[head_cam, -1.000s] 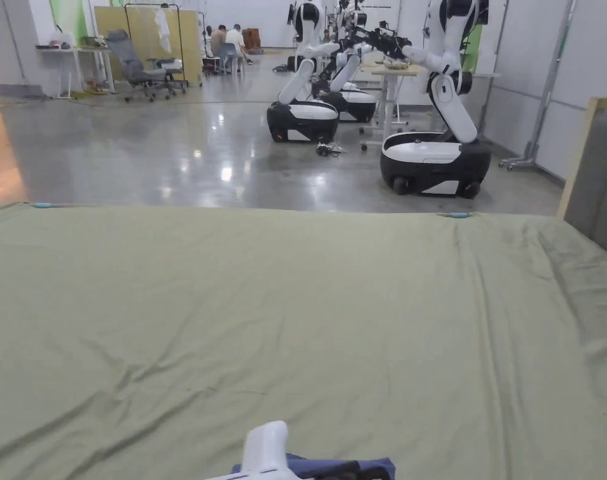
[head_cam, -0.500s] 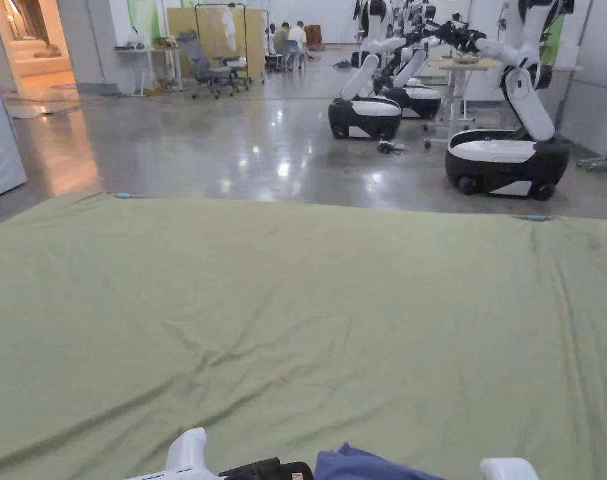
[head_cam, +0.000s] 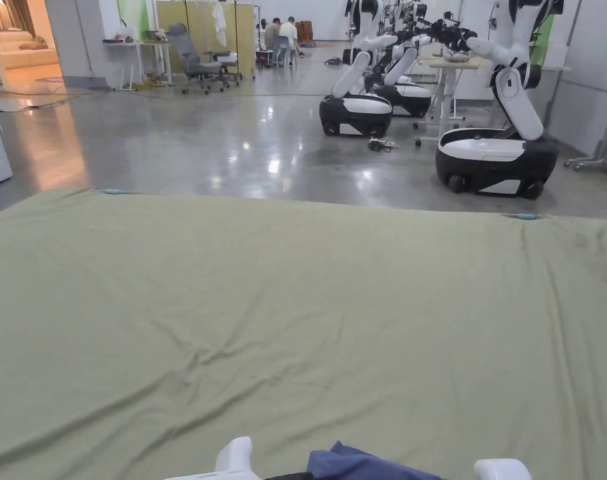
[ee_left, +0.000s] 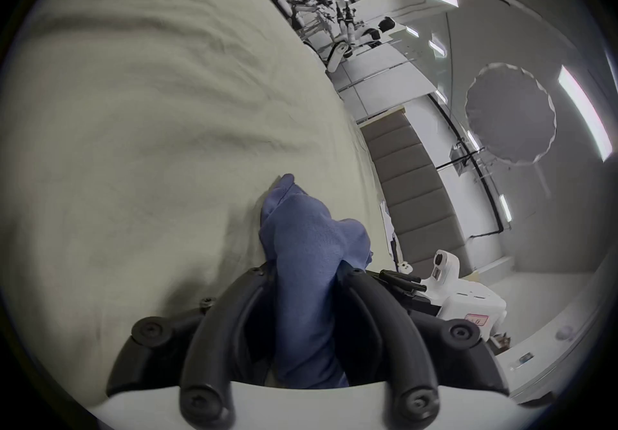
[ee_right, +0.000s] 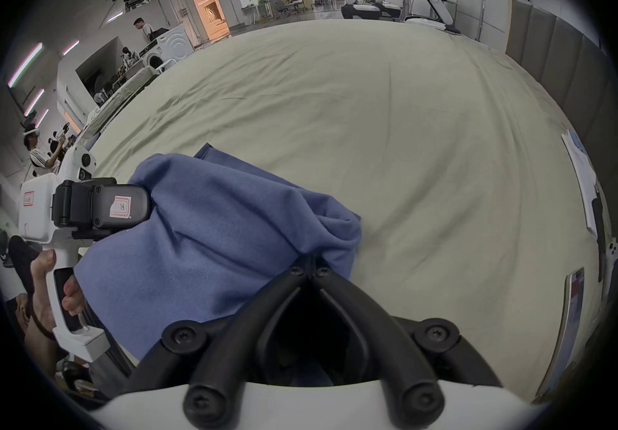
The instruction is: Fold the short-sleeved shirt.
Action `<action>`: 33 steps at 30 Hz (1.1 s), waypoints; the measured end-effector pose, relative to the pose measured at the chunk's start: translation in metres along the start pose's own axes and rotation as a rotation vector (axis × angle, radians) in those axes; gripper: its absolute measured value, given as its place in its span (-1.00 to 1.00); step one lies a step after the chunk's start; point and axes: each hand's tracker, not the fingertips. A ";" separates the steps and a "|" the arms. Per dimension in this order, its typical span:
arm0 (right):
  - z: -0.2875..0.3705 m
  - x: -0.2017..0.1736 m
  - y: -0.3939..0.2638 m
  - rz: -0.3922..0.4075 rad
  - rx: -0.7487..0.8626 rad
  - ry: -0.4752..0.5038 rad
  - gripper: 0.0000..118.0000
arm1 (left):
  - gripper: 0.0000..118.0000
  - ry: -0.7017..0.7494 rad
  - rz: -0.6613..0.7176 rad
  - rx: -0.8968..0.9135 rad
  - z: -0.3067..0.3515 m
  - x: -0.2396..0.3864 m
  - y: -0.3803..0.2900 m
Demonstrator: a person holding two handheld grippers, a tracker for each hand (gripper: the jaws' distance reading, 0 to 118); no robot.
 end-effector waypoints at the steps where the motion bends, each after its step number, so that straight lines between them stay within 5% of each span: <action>1: 0.004 0.001 0.001 0.003 0.001 0.007 -1.00 | -0.55 -0.011 0.014 -0.010 0.003 0.002 0.003; 6: 0.046 0.007 -0.001 -0.163 0.157 0.214 -1.00 | -0.55 -0.082 0.003 0.093 0.089 0.006 0.032; 16: 0.075 -0.021 -0.030 -0.143 0.168 0.215 -1.00 | -0.55 0.400 0.078 0.406 0.361 -0.110 0.105; 20: 0.065 -0.013 -0.030 -0.141 0.153 0.217 -1.00 | -0.47 0.572 -0.016 0.455 0.375 -0.120 0.127; 23: 0.070 -0.008 -0.026 -0.148 0.161 0.220 -1.00 | -0.05 0.743 -0.013 0.444 0.365 -0.122 0.144; 27: 0.089 0.001 -0.023 -0.114 0.244 0.167 -1.00 | -0.05 1.020 -0.219 0.482 0.350 -0.075 0.146; 29: 0.095 0.008 -0.020 -0.116 0.269 0.146 -1.00 | -0.05 1.033 -0.465 0.511 0.336 -0.031 0.132; 33: 0.105 0.018 -0.007 -0.122 0.347 0.141 -1.00 | -0.05 0.805 -0.552 0.541 0.300 0.048 0.101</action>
